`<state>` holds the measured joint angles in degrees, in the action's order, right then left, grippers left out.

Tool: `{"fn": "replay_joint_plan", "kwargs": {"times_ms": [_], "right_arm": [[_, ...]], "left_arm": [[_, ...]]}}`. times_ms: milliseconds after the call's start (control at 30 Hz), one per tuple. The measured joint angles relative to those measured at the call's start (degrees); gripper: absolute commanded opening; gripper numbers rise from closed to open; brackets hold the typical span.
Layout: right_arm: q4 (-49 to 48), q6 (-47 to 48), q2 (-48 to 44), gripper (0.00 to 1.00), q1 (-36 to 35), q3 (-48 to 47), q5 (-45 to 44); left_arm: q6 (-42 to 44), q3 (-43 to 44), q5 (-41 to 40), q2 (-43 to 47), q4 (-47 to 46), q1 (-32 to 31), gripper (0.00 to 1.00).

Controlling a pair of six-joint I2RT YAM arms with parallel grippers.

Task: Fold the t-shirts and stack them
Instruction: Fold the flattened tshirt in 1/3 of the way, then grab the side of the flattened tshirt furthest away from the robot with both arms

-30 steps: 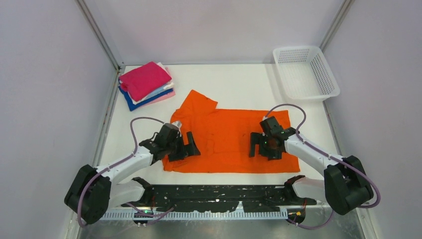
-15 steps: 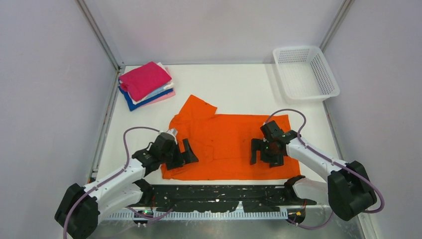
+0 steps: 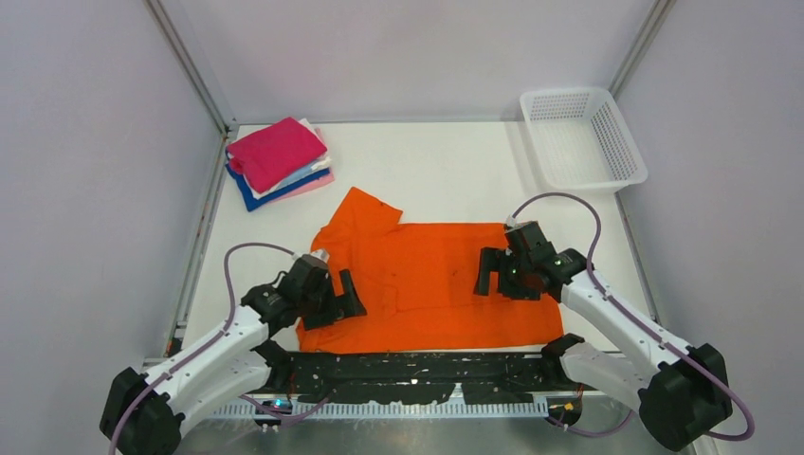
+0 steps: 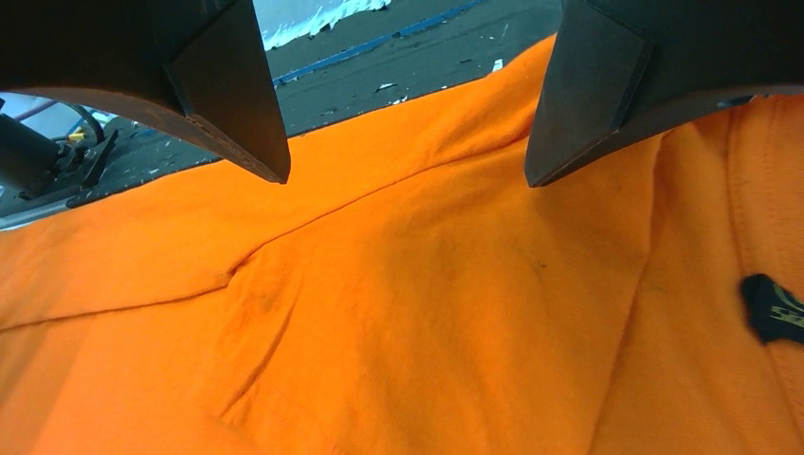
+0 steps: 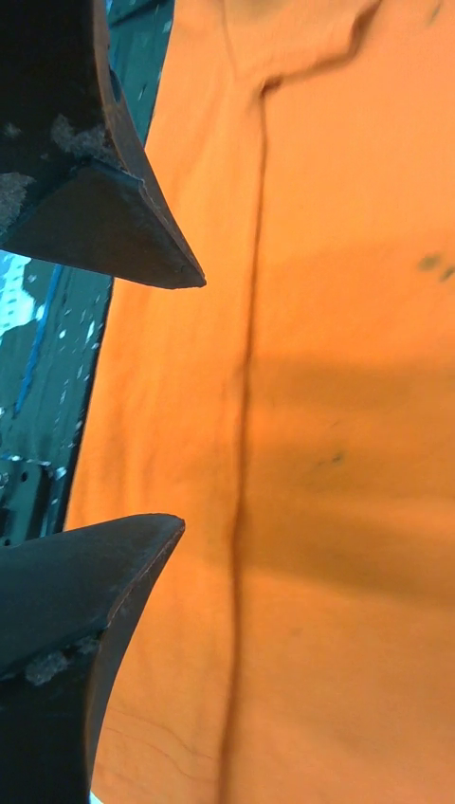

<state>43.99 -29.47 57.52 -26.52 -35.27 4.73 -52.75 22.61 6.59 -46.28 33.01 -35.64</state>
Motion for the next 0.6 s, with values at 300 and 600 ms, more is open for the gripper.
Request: {"fn": "replay_joint_plan", "kwargs": {"times_ms": [300, 600], "right_arm": [[-10.23, -0.66, -2.10, 0.96, 2.97, -4.17, -2.89], [-19.04, 0.28, 6.03, 0.95, 15.47, -4.22, 4.79]], "left_arm": [[6.34, 19.54, -7.34, -9.62, 4.81, 3.80, 0.99], [17.57, 49.59, -9.11, -42.77, 2.01, 14.93, 0.99]]}}
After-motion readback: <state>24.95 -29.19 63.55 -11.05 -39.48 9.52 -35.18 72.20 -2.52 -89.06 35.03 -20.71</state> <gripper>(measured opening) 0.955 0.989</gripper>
